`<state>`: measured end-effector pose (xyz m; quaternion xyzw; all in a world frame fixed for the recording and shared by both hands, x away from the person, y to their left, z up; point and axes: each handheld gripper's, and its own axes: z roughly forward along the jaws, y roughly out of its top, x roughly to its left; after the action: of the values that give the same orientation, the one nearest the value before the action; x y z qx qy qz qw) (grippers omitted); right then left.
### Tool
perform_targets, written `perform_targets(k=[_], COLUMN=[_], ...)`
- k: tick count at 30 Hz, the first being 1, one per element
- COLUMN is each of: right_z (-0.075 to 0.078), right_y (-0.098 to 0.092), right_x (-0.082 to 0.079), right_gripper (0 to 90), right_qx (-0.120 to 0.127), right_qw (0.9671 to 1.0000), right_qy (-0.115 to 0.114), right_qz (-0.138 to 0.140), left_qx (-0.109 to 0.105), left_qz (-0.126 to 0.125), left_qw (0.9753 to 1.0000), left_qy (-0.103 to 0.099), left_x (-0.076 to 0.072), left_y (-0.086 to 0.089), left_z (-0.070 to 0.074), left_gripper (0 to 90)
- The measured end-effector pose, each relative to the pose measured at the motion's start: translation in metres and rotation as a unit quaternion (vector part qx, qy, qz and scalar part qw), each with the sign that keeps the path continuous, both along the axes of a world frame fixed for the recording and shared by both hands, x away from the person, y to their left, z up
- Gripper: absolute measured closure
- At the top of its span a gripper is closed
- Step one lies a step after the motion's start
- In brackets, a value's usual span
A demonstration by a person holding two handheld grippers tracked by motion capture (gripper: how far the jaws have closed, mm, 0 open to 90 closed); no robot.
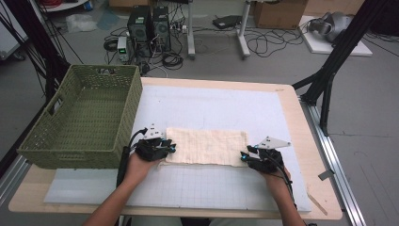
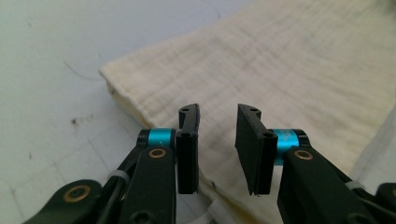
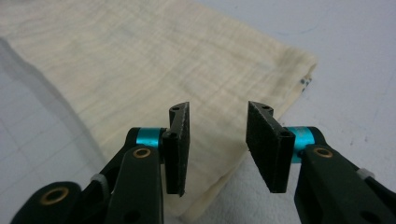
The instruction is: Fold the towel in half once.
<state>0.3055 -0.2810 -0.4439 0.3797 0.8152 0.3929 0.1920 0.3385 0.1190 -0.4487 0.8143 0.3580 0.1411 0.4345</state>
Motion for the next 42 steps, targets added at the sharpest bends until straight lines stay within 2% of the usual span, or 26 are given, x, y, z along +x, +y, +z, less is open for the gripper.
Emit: perform_targets(k=[3, 5, 7, 9, 15, 19, 22, 23, 24, 25, 29, 31, 34, 36, 37, 39, 40, 42], right_z=[-0.004, -0.005, -0.006, -0.006, -0.006, -0.005, -0.004, -0.003, -0.002, 0.0, 0.007, 0.011, 0.017, 0.021, 0.023, 0.026, 0.028, 0.03], right_y=[0.001, -0.002, -0.007, -0.009, -0.008, -0.01, -0.01, -0.011, -0.012, -0.014, -0.02, -0.021, -0.024, -0.025, -0.025, -0.026, -0.026, -0.026], right_x=[0.001, 0.001, 0.003, 0.003, 0.0, -0.004, -0.007, -0.008, -0.009, -0.01, -0.014, -0.017, -0.02, -0.022, -0.023, -0.025, -0.025, -0.027], right_gripper=[63.3, 65.2, 65.2, 65.4, 65.3, 65.2, 61.4, 58.5, 53.8, 48.1, 33.5, 26.7, 12.2, 11.7, 11.7, 11.7, 11.7, 11.6], right_qx=[-0.022, -0.028, -0.02, -0.022, -0.024, -0.023, -0.022, -0.016, -0.008, 0.007, 0.046, 0.054, 0.07, 0.072, 0.07, 0.07, 0.069, 0.06], right_qw=[0.9997, 0.9995, 0.9992, 0.9988, 0.9988, 0.9991, 0.9993, 0.9994, 0.9995, 0.9995, 0.9982, 0.9973, 0.9945, 0.9936, 0.9934, 0.9929, 0.993, 0.9936], right_qy=[0.007, 0.001, 0.004, 0.0, -0.003, 0.005, 0.007, 0.009, 0.007, 0.004, -0.019, -0.031, -0.053, -0.063, -0.067, -0.073, -0.074, -0.076], right_qz=[0.0, -0.013, -0.035, -0.043, -0.042, -0.036, -0.029, -0.031, -0.03, -0.029, -0.034, -0.039, -0.056, -0.06, -0.061, -0.062, -0.061, -0.059], left_qx=[-0.005, -0.006, -0.005, 0.001, 0.0, -0.002, -0.009, -0.015, -0.029, -0.035, -0.078, -0.104, -0.137, -0.156, -0.159, -0.164, -0.169, -0.172], left_qz=[0.002, 0.003, 0.004, 0.003, 0.006, 0.007, 0.006, 0.005, 0.011, 0.012, 0.026, 0.03, 0.023, 0.025, 0.022, 0.021, 0.022, 0.023], left_qw=[1.0, 1.0, 1.0, 1.0, 1.0, 1.0, 0.9999, 0.9999, 0.9995, 0.9993, 0.9965, 0.9937, 0.989, 0.9854, 0.9845, 0.9835, 0.9825, 0.9821], left_qy=[-0.004, -0.002, -0.005, -0.009, -0.006, -0.005, -0.004, -0.004, -0.005, -0.005, -0.01, -0.027, -0.052, -0.064, -0.071, -0.075, -0.075, -0.073], left_x=[-0.001, -0.002, -0.003, -0.003, -0.003, -0.003, -0.003, -0.003, -0.004, -0.004, -0.004, -0.005, -0.008, -0.01, -0.011, -0.011, -0.01, -0.009], left_y=[0.001, 0.002, 0.002, 0.002, 0.002, 0.003, 0.004, 0.006, 0.007, 0.009, 0.017, 0.018, 0.019, 0.019, 0.02, 0.022, 0.023, 0.025], left_z=[-0.002, -0.002, -0.002, -0.002, -0.002, -0.002, -0.002, -0.002, -0.002, -0.001, 0.001, 0.005, 0.012, 0.015, 0.017, 0.019, 0.02, 0.02], left_gripper=[70.1, 69.8, 69.9, 69.8, 70.3, 71.2, 71.1, 70.9, 70.3, 68.8, 58.7, 48.1, 39.9, 30.1, 26.6, 19.7, 18.4, 18.4])
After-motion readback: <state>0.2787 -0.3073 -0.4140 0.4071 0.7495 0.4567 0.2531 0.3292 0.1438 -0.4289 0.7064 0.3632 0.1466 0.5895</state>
